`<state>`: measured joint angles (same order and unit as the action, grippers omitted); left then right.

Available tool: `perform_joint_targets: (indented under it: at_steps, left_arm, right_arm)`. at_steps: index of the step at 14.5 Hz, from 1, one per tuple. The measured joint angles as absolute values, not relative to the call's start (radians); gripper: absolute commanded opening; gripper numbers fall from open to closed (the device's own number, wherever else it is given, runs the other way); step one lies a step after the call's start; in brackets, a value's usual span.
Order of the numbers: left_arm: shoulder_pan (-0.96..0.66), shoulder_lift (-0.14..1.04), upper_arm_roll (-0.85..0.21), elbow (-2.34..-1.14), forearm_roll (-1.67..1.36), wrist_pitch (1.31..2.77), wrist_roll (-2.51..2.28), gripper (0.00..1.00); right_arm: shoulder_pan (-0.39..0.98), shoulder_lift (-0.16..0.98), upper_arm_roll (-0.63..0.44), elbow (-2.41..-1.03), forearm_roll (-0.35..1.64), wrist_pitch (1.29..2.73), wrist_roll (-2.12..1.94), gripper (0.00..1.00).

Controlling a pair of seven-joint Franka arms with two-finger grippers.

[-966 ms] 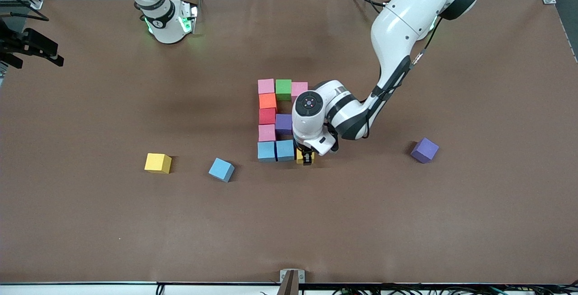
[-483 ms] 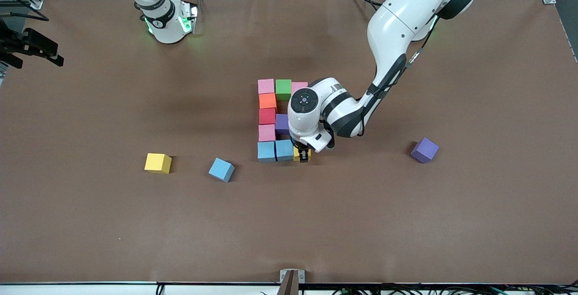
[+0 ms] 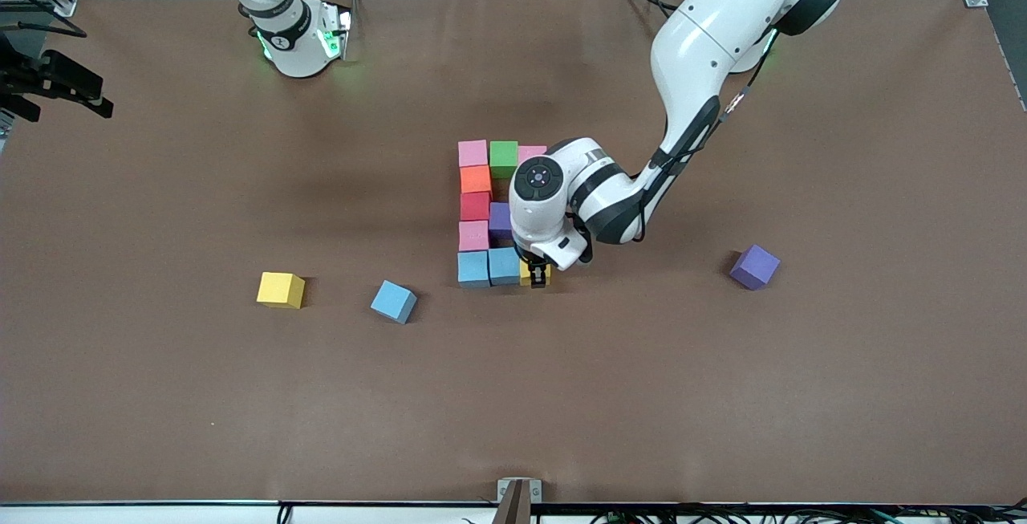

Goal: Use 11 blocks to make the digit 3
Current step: 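Lower the yellow block beside the blue block with the left gripper, then open the left gripper and lift it off the yellow block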

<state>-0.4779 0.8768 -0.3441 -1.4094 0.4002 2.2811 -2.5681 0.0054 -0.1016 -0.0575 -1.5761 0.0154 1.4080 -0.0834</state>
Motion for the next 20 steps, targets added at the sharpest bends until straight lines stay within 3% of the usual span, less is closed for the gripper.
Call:
perform_joint_targets:
  at_steps: [2,12,20]
  left_arm:
    - [-0.478,0.877,-0.344,-1.409,0.4,2.281,-2.568,1.0]
    - [-0.478,0.88,-0.345,-1.367,0.395,2.257,-2.568,1.0]
    - [-0.432,0.751,-0.349,-1.359,0.362,2.171,-2.383,1.0]
  right_arm:
    - [0.005,-0.102,-0.058,-1.576,0.015,1.408,-0.083,1.0]
    - [0.005,-0.102,-0.059,-1.576,0.015,1.409,-0.083,1.0]
    - [0.003,-0.1,-0.066,-1.559,0.013,1.417,-0.083,1.0]
